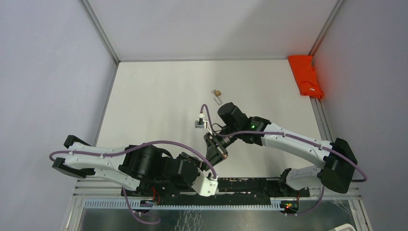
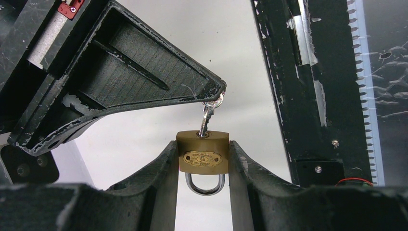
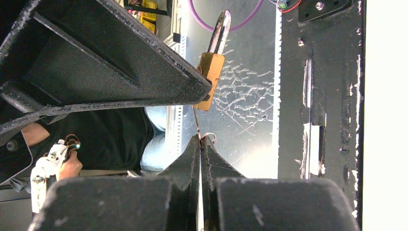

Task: Unlock with the key

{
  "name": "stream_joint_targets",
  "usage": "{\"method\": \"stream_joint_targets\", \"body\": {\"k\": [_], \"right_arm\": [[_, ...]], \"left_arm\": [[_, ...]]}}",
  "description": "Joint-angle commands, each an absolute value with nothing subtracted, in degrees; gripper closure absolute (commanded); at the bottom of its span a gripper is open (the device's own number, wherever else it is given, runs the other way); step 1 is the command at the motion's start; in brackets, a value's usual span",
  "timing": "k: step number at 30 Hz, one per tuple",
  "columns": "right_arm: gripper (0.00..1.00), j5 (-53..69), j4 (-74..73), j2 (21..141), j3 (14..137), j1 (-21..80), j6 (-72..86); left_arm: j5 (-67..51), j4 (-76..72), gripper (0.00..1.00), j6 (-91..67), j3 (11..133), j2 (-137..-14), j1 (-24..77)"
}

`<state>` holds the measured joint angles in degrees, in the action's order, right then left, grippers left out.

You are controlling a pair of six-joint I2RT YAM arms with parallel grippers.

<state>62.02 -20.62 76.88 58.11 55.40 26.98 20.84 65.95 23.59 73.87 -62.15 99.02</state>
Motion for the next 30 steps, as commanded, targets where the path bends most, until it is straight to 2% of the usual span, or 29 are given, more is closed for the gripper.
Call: {"method": "stream_joint_targets", "body": {"k": [1, 30], "right_arm": [[1.0, 61.99, -19.16, 76.82, 59.21, 55.61, 26.97], [1.0, 60.34, -21.52, 75.01, 58.59, 54.84, 25.95]], "left_arm": [[20.83, 64.6, 0.98, 22.94, 76.03, -61.78, 99.49], [21.31, 64.59, 0.98, 23.2, 75.94, -61.96, 99.56]]}}
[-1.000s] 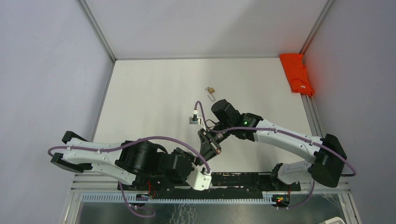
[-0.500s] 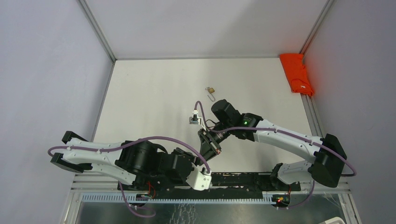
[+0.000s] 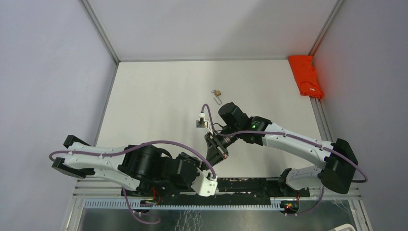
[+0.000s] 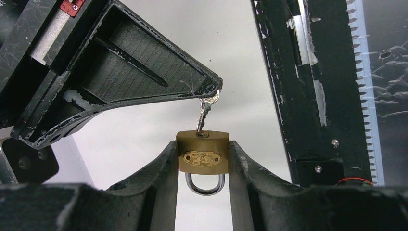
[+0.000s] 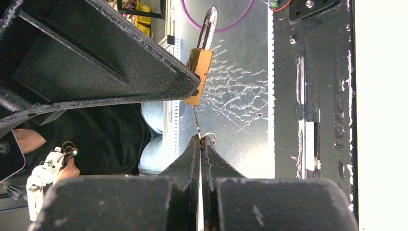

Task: Unlock with the key

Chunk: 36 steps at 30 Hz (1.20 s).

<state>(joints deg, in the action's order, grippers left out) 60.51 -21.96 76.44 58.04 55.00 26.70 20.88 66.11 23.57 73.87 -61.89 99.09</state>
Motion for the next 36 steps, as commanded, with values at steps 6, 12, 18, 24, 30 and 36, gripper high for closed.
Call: {"method": "stream_joint_targets", "body": {"k": [6, 12, 18, 24, 30, 36], "right_arm": [[1.0, 60.64, -21.14, 74.98, 58.52, 54.84, 26.03], [1.0, 61.36, -20.35, 75.42, 57.68, 54.95, 26.65], [1.0, 61.92, -19.32, 75.64, 57.19, 54.93, 27.56], [1.0, 62.15, -18.88, 75.96, 58.28, 54.94, 27.73], [1.0, 62.72, -18.5, 76.31, 58.5, 55.06, 28.08], [1.0, 63.32, -17.51, 76.19, 57.57, 55.41, 28.9]], "left_arm": [[20.94, 64.6, 0.98, 23.12, 76.51, -62.38, 99.56], [20.5, 64.6, 0.98, 23.2, 77.14, -63.19, 99.56], [20.31, 64.61, 0.98, 23.2, 77.6, -63.43, 99.57], [21.02, 64.62, 0.98, 23.45, 76.22, -63.79, 100.11], [21.67, 64.16, 0.98, 23.7, 75.63, -64.41, 100.8], [22.85, 63.5, 0.98, 24.11, 74.62, -64.81, 101.35]]}}
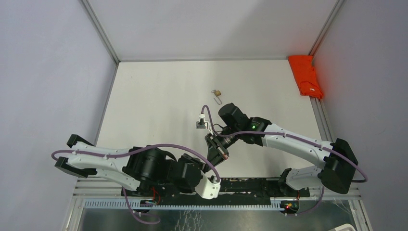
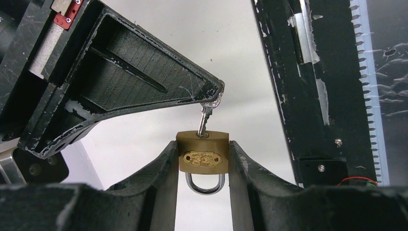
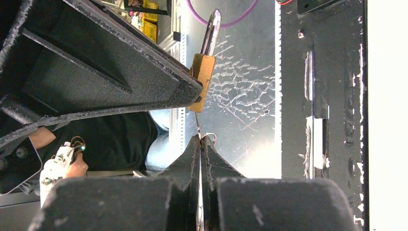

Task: Unlock with the key

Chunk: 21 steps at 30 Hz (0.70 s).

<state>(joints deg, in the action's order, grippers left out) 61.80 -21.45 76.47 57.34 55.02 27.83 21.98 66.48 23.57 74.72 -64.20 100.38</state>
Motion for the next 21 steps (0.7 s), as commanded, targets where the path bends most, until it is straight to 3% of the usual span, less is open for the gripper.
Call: {"method": "stream_joint_targets", "body": {"k": [1, 21], "right_arm": [[1.0, 63.39, -17.3, 76.22, 57.5, 55.52, 29.11], [1.0, 63.86, -14.06, 76.48, 55.58, 55.9, 33.43]], "left_arm": [[23.2, 63.4, 0.98, 24.11, 74.37, -65.11, 101.41], [28.13, 62.17, 0.98, 25.61, 72.62, -66.67, 103.88]]}}
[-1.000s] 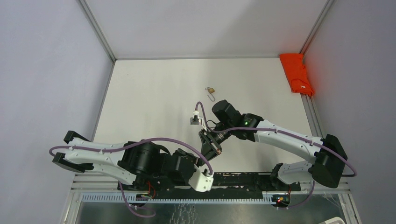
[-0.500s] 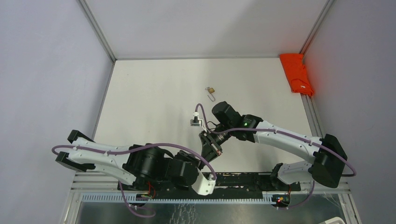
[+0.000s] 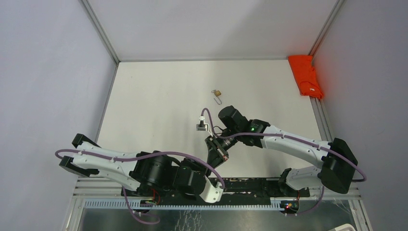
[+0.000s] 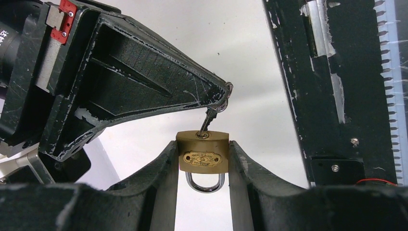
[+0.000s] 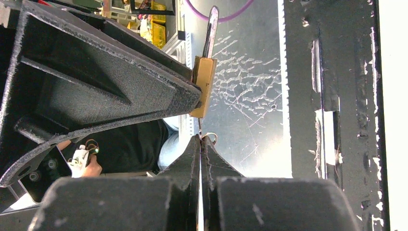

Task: Unlock with the key

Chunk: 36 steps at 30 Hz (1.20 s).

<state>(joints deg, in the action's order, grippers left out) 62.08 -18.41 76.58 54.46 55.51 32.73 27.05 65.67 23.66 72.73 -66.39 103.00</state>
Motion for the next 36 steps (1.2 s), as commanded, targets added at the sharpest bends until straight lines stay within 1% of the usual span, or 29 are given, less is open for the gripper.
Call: {"method": "stream_joint_targets", "body": {"k": [1, 25, 36], "right_arm": [[1.0, 63.85, -14.12, 76.47, 55.71, 55.83, 33.33], [1.0, 64.92, -12.49, 76.9, 56.25, 54.78, 34.31], [1.0, 64.71, -12.4, 78.11, 59.82, 54.59, 34.2]], "left_arm": [[28.06, 62.3, 0.98, 25.58, 72.49, -66.63, 104.0], [25.73, 63.02, 0.98, 25.18, 72.52, -67.3, 105.98], [25.16, 63.13, 0.98, 24.92, 72.73, -67.85, 106.53]]}}
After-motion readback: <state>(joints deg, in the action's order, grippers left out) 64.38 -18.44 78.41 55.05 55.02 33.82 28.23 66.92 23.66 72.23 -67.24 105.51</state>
